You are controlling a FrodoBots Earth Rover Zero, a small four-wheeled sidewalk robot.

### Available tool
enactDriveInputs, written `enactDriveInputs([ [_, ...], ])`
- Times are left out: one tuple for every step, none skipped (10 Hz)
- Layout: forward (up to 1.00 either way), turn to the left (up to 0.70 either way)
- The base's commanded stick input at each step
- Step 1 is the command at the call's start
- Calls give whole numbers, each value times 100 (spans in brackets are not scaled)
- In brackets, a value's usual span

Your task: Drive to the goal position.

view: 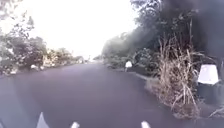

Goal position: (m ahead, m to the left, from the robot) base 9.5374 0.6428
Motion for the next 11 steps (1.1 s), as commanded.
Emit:
enactDriveInputs([
  [85, 0],
  [85, 0],
  [85, 0],
  [85, 0],
  [85, 0],
  [85, 0],
  [85, 0],
  [85, 0],
  [85, 0],
  [85, 0],
  [85, 0],
])
